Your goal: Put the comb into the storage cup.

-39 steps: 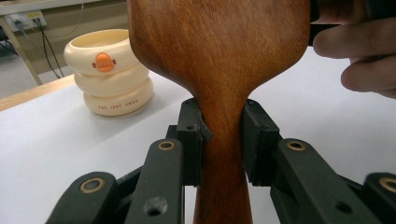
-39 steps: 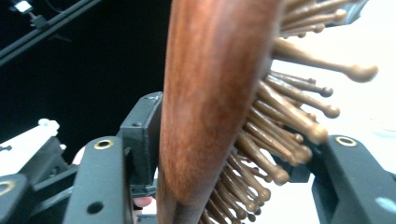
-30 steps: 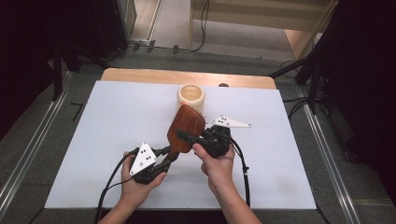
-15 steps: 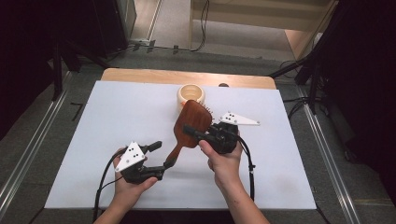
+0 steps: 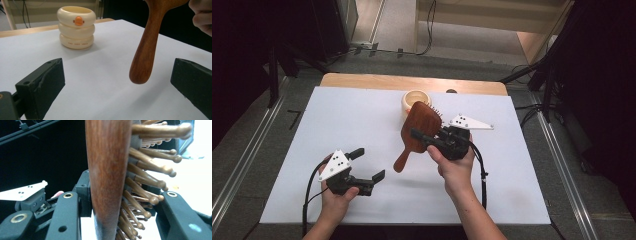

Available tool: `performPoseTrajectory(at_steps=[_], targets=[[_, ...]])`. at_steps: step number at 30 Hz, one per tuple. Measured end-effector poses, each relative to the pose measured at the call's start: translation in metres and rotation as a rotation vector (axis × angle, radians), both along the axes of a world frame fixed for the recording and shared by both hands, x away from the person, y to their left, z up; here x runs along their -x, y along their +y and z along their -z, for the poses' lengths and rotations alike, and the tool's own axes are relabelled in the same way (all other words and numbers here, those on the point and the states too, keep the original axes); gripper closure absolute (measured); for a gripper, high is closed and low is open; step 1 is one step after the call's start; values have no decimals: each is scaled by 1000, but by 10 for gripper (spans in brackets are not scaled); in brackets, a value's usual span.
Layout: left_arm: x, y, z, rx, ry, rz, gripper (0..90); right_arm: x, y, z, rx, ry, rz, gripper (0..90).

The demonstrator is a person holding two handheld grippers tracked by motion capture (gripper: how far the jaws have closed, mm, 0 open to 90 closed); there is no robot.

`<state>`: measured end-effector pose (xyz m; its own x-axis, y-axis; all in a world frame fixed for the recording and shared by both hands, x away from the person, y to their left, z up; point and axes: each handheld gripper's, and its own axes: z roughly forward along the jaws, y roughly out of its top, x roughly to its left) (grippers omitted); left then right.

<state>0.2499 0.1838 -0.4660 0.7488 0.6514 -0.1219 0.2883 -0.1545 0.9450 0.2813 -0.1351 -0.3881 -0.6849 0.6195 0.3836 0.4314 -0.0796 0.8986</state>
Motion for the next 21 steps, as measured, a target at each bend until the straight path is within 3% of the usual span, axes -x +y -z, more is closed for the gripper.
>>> performPoseTrajectory(at_steps=[21], targets=[[-5,41,11,-27,4,-77,0,-18,-6,-12,17,-15,41,527]])
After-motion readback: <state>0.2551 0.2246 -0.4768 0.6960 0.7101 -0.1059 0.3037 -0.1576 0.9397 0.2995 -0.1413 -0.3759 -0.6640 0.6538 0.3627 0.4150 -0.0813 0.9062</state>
